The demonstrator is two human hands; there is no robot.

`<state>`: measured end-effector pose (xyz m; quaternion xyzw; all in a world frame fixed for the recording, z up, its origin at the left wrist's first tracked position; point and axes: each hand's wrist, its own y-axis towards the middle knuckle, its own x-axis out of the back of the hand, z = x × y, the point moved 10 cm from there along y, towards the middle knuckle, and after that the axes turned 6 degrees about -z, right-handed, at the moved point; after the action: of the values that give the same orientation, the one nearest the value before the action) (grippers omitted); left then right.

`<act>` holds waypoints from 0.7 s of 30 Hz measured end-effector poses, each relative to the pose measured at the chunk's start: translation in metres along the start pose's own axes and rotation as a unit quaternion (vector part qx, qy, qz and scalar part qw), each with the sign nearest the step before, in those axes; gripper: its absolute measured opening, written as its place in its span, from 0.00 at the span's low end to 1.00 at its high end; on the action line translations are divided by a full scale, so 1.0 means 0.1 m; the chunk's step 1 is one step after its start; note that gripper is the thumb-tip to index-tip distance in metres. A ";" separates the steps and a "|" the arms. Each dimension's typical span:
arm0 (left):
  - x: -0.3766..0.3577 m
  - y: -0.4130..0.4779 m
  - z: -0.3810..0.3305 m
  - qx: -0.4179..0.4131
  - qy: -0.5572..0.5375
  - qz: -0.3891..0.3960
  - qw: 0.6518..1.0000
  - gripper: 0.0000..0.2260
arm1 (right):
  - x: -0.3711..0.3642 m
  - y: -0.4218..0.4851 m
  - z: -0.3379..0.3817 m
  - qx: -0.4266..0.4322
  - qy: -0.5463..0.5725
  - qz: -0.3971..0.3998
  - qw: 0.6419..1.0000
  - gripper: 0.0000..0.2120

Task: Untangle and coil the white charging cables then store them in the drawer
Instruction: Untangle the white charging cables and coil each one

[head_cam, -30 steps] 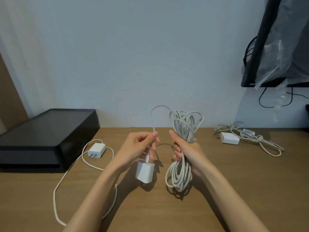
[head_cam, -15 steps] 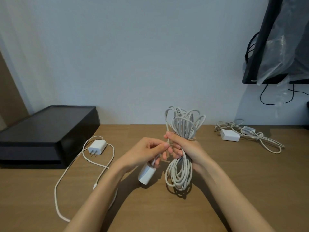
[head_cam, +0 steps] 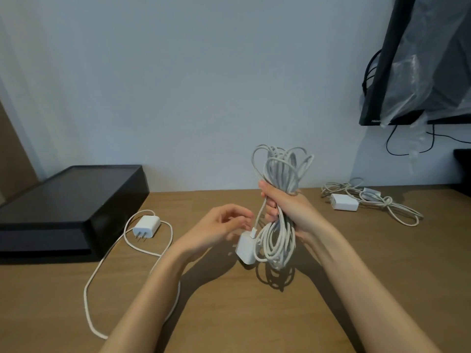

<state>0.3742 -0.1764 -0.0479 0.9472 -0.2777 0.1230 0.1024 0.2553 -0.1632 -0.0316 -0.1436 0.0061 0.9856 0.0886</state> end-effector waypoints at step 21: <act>-0.02 -0.21 -0.53 -0.284 0.690 -0.287 0.601 0.47 | -0.40 0.21 -0.07 -0.002 -0.688 0.155 0.709 0.13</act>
<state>0.3749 -0.1445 -0.0010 0.5346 0.1409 0.6195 0.5572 0.2914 -0.1907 -0.0274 0.5774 -0.0362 0.8112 -0.0856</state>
